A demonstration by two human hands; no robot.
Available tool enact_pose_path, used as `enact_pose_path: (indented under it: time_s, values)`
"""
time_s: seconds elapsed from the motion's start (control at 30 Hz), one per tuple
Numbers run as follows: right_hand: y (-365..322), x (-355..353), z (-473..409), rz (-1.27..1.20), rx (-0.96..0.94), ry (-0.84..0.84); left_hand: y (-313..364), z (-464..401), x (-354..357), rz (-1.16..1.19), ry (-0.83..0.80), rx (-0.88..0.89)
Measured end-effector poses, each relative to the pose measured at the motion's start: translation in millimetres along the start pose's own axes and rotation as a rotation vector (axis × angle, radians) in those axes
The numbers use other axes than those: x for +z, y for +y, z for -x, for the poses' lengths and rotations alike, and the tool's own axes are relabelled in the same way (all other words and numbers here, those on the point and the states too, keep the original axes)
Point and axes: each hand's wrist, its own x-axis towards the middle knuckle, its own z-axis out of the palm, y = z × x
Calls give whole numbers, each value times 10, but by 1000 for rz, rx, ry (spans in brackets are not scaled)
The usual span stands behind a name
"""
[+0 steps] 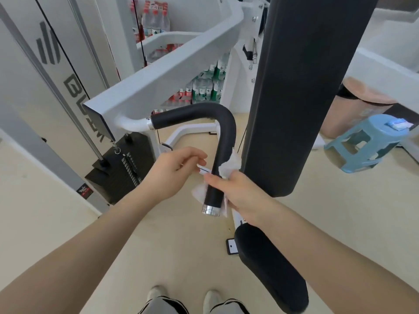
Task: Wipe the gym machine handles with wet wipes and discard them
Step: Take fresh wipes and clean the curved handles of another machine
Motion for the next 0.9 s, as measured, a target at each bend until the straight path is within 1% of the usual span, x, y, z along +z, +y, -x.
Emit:
enact_pose_path:
  time_s: [0.1, 0.2, 0.23, 0.3, 0.33, 0.37, 0.43, 0.47, 0.5, 0.53, 0.57, 0.63, 0.67, 0.7, 0.8, 0.83, 0.9]
  values:
    - [-195, -40, -29, 148, -200, 89, 102, 98, 81, 273, -4, -163]
    - [-59, -106, -90, 381, -410, 39, 159, 199, 130, 481, 24, -287]
    - [11, -145, -120, 507, -555, 53, 158, 231, 139, 524, 52, -312]
    - [73, -293, -232, 934, -830, 63, 142, 292, 150, 574, 129, -350]
    - [54, -361, -262, 1152, -944, 40, 136, 315, 158, 577, 171, -366]
    - [29, -403, -288, 1341, -1045, -17, 133, 338, 171, 566, 211, -383]
    - [23, -364, -202, 1682, -1209, -244, 139, 385, 203, 548, 278, -418]
    - [41, -330, -143, 1830, -1223, -358, 148, 406, 221, 545, 302, -431]
    - [40, -332, -129, 1929, -1250, -417, 157, 428, 234, 540, 318, -440]
    - [-29, -349, -131, 1990, -1264, -423, 166, 450, 247, 535, 325, -446]
    - [-139, -373, -173, 2025, -1261, -373, 169, 473, 259, 526, 324, -450]
    - [-409, -422, -232, 2031, -1132, -210, 175, 516, 279, 492, 316, -450]
    - [-473, -431, -251, 2040, -1089, -156, 183, 538, 293, 477, 315, -450]
    - [-451, -422, -247, 2053, -1087, -160, 194, 555, 303, 471, 324, -449]
    - [-137, -326, -66, 2082, -1213, -364, 251, 590, 324, 444, 374, -431]
    - [-75, -319, -28, 2088, -1244, -402, 273, 598, 327, 407, 378, -415]
    - [-112, -325, -26, 2111, -1203, -370, 301, 599, 344, 306, 337, -353]
